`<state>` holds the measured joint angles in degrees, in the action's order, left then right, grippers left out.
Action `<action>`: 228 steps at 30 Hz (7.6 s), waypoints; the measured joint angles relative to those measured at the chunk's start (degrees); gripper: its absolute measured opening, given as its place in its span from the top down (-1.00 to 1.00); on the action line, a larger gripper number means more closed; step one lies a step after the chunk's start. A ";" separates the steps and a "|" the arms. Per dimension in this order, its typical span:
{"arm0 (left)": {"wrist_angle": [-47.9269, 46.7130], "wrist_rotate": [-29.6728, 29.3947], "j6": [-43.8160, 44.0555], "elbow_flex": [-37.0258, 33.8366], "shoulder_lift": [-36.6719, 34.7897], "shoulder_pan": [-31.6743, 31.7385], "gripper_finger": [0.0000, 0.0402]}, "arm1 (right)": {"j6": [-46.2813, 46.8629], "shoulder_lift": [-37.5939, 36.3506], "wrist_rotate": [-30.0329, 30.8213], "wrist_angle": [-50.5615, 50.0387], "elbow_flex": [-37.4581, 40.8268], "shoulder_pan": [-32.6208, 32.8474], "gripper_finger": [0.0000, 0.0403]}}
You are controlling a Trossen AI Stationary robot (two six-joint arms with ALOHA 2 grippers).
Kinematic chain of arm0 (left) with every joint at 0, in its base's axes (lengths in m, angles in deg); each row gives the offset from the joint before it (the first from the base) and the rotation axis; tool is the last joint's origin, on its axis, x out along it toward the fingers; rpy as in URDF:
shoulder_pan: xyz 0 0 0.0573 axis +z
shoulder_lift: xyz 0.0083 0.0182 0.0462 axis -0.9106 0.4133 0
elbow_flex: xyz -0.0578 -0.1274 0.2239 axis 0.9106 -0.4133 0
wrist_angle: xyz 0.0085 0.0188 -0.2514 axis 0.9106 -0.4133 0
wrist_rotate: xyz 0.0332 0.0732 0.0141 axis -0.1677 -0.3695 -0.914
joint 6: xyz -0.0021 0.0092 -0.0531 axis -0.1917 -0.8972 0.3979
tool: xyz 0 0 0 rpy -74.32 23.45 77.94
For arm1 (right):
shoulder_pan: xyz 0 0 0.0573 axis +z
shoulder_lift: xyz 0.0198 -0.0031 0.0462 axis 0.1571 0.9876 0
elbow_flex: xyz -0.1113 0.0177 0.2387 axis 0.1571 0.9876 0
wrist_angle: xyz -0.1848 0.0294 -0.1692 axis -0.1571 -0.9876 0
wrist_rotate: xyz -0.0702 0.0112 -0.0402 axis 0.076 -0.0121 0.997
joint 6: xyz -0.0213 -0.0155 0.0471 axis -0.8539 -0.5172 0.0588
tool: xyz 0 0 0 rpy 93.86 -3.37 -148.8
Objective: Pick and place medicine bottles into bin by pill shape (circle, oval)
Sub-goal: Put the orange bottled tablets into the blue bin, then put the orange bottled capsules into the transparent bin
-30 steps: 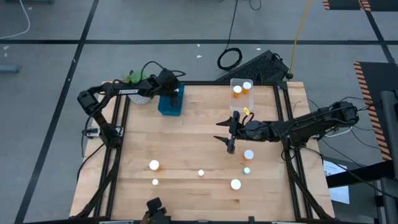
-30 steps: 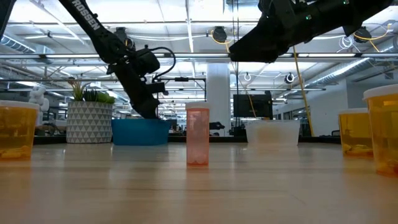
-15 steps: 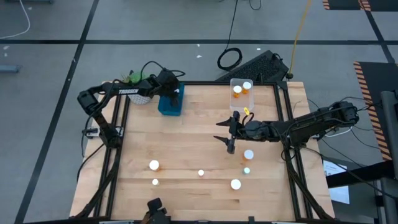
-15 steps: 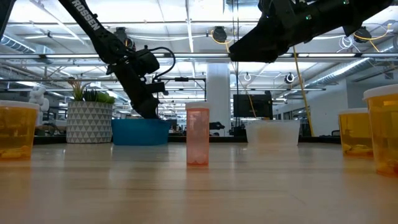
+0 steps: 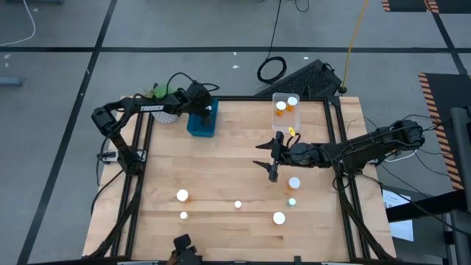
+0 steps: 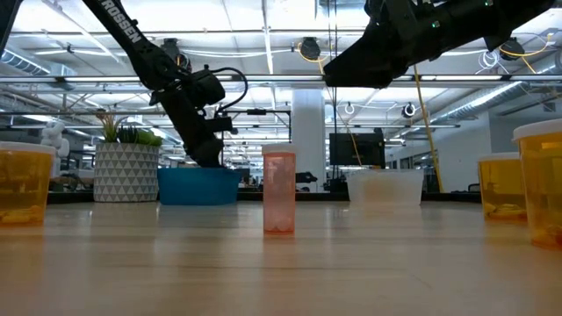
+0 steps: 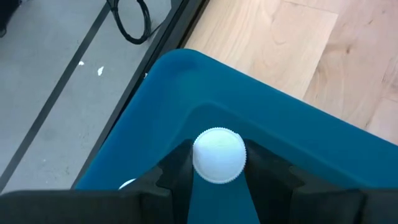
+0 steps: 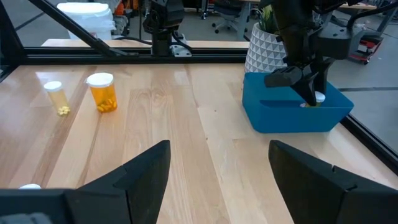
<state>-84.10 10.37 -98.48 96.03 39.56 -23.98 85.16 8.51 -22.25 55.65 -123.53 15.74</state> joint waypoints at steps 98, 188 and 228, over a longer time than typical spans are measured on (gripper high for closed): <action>-46.50 -14.78 53.15 -0.03 -27.12 -76.83 -0.20 | 4.93 -5.03 -3.21 -14.12 -0.02 0.52 -0.32; -9.82 -18.32 10.04 -4.82 -30.23 -52.45 -0.10 | 2.51 16.43 -0.03 14.43 -8.79 0.04 -0.32; -2.13 -9.14 3.61 -4.92 -27.76 -46.66 -0.11 | -1.09 29.88 -7.62 16.68 -20.26 -3.26 -0.20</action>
<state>-86.23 1.23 -94.87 91.11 11.80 -70.65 84.07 38.39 -29.87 72.33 -143.79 12.48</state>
